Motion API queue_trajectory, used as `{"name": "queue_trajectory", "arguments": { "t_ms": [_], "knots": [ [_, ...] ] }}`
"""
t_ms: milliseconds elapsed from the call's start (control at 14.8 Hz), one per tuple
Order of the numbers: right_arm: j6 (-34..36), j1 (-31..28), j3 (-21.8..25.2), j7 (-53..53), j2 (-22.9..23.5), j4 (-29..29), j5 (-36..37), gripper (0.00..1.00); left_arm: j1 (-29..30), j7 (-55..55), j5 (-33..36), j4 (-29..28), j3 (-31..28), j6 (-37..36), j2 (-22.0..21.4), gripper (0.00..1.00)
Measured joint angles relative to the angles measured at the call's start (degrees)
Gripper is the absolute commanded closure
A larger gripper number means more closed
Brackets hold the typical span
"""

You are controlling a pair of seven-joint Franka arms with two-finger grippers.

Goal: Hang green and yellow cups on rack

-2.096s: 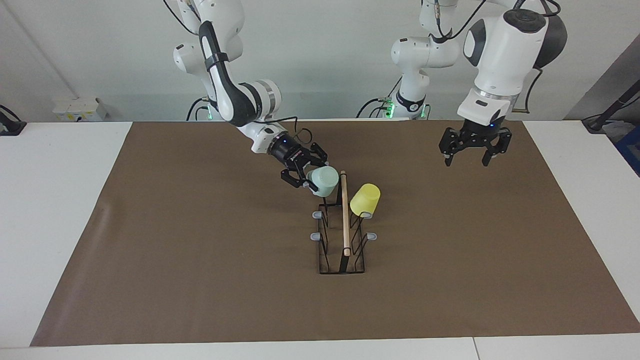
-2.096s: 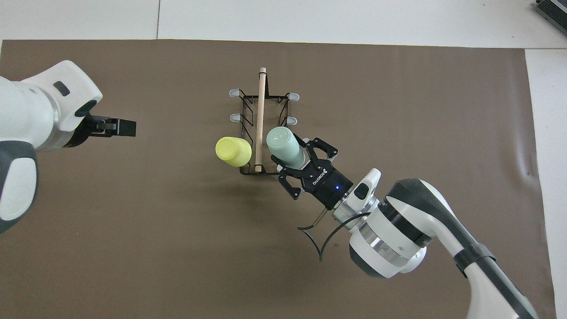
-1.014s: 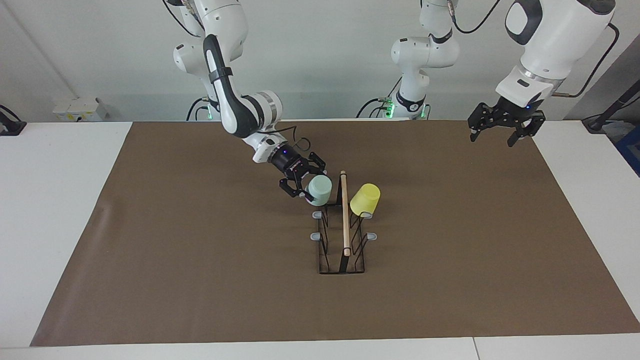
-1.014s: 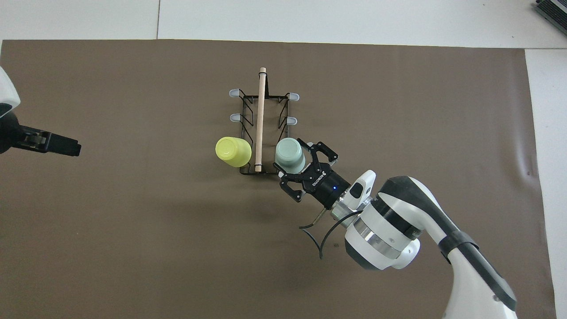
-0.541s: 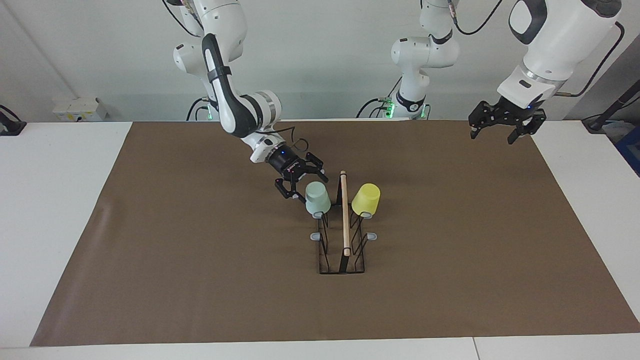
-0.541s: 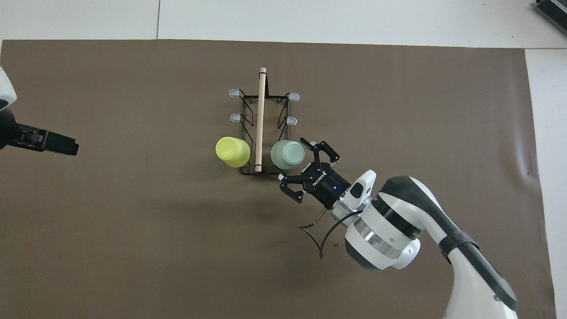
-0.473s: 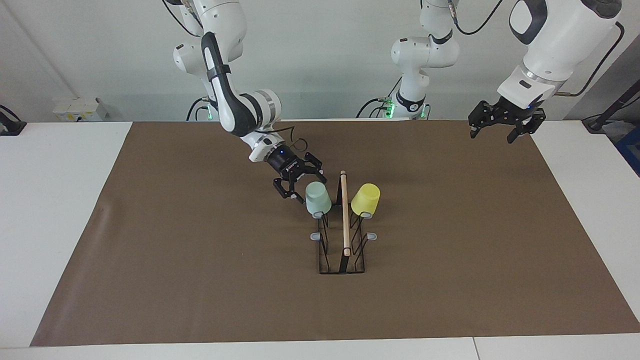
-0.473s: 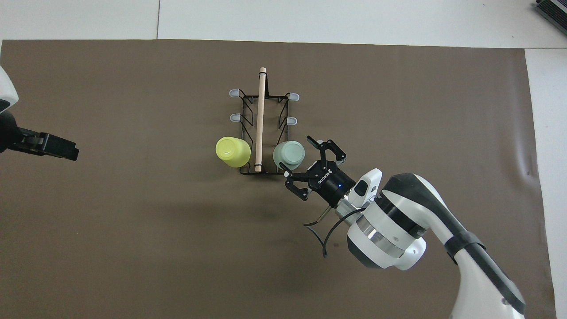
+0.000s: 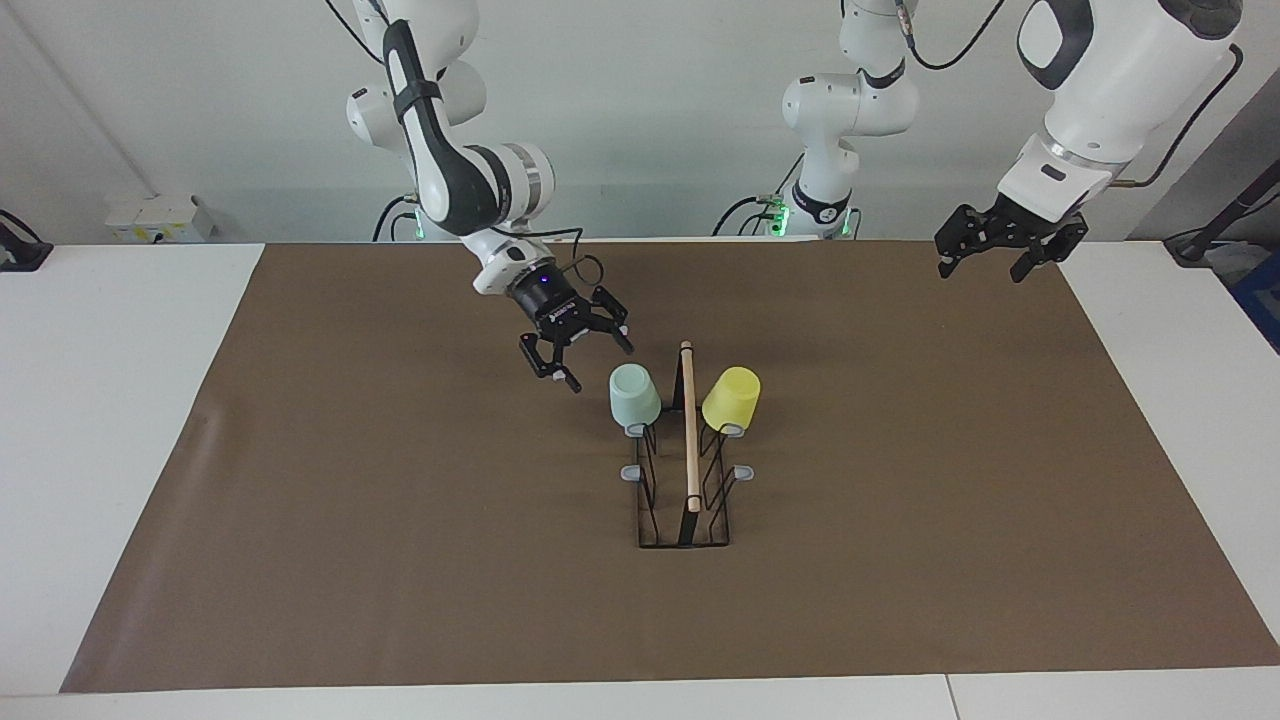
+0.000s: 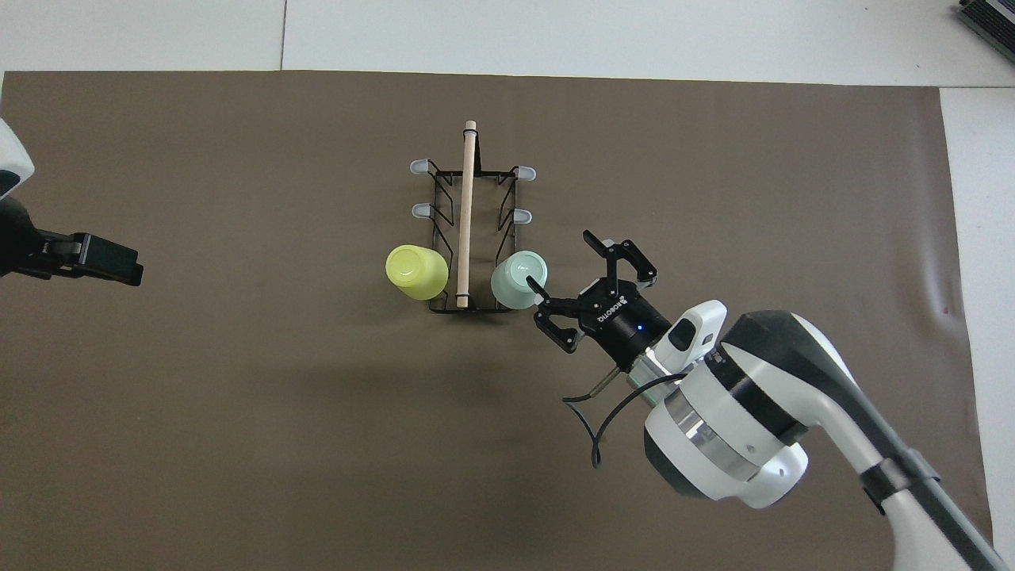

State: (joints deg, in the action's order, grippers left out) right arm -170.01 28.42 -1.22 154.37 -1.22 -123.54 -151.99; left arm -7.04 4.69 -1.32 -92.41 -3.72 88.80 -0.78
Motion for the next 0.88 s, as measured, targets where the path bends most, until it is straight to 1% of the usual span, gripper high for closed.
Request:
{"name": "queue_trajectory", "arguments": {
  "t_ms": [135, 203, 338, 541, 879],
  "knots": [
    [-9.5, 0.14, -0.32, -0.62, -2.92, 1.93, 0.62, 0.0, 0.0, 0.26, 0.08, 0.0, 0.01, 0.05, 0.0, 0.0],
    [-12.82, 0.17, -0.39, -0.68, -3.78, 2.57, 1.54, 0.0, 0.0, 0.86, 0.09, 0.0, 0.02, 0.1, 0.0, 0.0],
    [-16.62, -0.33, -0.28, -0.73, -3.99, 2.85, 5.23, 0.0, 0.0, 1.75, 0.11, 0.0, 0.02, 0.18, 0.0, 0.0],
    [-19.06, -2.73, 0.15, 1.26, -2.63, 2.86, 9.81, 0.0, 0.0, 2.05, 0.11, 0.0, 0.02, 0.19, 0.0, 0.0],
    [-19.12, -6.31, 0.23, 2.14, -1.33, 2.74, 19.66, 0.0, 0.0, 2.06, 0.11, 0.02, 0.04, 0.19, -0.01, 0.0]
  ]
}}
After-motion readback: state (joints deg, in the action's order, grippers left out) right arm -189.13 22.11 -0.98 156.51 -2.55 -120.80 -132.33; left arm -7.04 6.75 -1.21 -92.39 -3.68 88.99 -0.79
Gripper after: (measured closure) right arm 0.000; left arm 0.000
